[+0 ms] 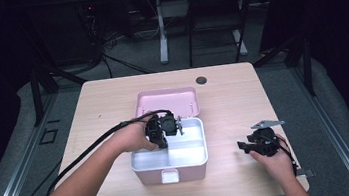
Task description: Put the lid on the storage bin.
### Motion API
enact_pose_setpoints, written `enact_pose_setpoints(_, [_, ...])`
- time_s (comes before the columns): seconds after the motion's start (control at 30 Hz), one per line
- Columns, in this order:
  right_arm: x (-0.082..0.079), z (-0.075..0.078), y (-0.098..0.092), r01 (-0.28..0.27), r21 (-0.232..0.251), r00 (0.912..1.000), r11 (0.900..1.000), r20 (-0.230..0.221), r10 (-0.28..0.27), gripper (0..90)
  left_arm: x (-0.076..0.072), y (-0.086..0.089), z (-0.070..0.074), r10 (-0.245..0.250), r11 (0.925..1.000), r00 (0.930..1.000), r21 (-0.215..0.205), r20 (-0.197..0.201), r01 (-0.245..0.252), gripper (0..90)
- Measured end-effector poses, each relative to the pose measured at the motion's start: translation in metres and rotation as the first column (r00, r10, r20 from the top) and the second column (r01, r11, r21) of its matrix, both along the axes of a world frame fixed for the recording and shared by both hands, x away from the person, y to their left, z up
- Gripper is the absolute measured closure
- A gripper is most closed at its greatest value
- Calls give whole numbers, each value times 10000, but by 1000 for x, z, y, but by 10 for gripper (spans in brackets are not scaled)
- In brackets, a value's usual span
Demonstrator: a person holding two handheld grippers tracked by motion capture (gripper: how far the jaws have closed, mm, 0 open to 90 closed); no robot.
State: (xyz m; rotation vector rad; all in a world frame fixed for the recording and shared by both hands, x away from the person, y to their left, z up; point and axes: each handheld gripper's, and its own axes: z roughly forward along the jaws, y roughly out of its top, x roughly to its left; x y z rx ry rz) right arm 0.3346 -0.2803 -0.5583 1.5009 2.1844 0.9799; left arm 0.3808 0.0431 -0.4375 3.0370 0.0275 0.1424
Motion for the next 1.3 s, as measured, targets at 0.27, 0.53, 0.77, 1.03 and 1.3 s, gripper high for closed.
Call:
enact_pose_setpoints(0.27, [2, 13, 1, -132, 110, 9999, 9999, 95, 131, 472, 0, 13, 0, 642, 9978, 9979, -191, -20, -643, 788])
enact_pose_setpoints(0.53, [9, 45, 7, -266, 156, 9987, 9995, 430, 259, 487, 1, 43, 4, 1554, 9815, 9879, -1131, 8, -1543, 728])
enact_pose_setpoints(0.77, [22, 70, 18, -473, -68, 9978, 9989, 467, 476, 513, -1, 67, 1, 2400, 9489, 9705, -2058, -209, -2391, 696])
enact_pose_setpoints(1.03, [40, 93, 36, -507, -390, 9980, 9980, 357, 521, 537, -2, 79, -8, 2737, 9185, 9606, -2832, -479, -2759, 708])
enact_pose_setpoints(1.3, [63, 108, 57, -456, -188, 9981, 9988, 414, 463, 541, -4, 82, -10, 2748, 9088, 9591, -3075, -675, -2820, 759])
